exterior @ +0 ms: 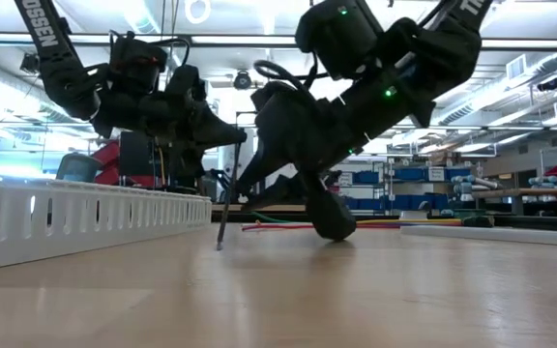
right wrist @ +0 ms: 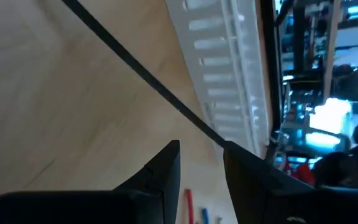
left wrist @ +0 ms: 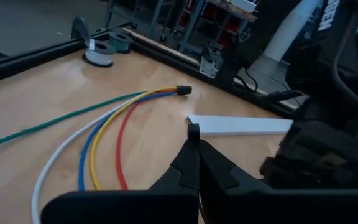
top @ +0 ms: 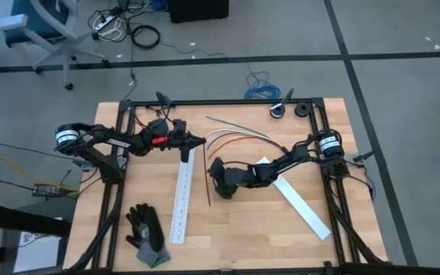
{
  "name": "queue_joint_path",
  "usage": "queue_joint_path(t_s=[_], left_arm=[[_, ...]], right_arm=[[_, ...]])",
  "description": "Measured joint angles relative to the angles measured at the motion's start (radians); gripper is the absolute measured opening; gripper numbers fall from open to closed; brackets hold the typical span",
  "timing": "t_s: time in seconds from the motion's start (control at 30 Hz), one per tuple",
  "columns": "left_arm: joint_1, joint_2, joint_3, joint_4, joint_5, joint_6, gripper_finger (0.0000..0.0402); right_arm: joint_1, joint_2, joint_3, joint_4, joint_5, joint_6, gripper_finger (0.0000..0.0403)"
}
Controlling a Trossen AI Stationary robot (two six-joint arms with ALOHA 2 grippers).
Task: Ziptie cables
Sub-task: Insert the black zip tie into the locking head
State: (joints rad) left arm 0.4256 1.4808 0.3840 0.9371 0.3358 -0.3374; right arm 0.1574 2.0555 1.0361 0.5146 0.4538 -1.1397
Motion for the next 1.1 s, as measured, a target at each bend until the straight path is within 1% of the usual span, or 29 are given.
queue_joint_path(t_s=[0.13, 0.23, 0.5, 0.57, 0.67, 0.8, 1.0, 1.1], left_arm=[[0.014, 0.000, 0.000, -0.004, 0.000, -0.012, 0.0000], [0.023, 0.000, 0.000, -0.001, 0.000, -0.026, 0.0000], [0.027, 0.000, 0.000, 0.010, 0.010, -0.042, 0.0000], [0.027, 0.000, 0.000, 0.012, 0.010, -0.042, 0.0000], [0.027, 0.000, 0.000, 0.017, 0.010, -0.048, 0.0000], [0.027, 0.000, 0.020, 0.015, 0.027, -0.060, 0.0000], [0.027, 0.000, 0.053, 0.015, 0.037, -0.059, 0.0000], [0.027, 0.000, 0.056, 0.010, 0.037, -0.055, 0.0000]], right_arm=[[0.002, 0.014, 0.029, -0.005, -0.068, -0.055, 0.0110], [-0.003, 0.017, 0.048, -0.035, -0.122, -0.061, 0.0110], [-0.011, 0.016, 0.058, -0.094, -0.158, -0.068, 0.0110], [-0.011, 0.017, 0.058, -0.099, -0.184, -0.079, 0.0110], [-0.019, 0.016, 0.058, -0.145, -0.250, -0.101, 0.0110], [-0.032, 0.016, 0.059, -0.173, -0.271, -0.100, 0.0110], [-0.035, 0.017, 0.058, -0.173, -0.310, -0.141, 0.0109], [-0.035, 0.018, 0.057, -0.172, -0.308, -0.123, 0.0092]])
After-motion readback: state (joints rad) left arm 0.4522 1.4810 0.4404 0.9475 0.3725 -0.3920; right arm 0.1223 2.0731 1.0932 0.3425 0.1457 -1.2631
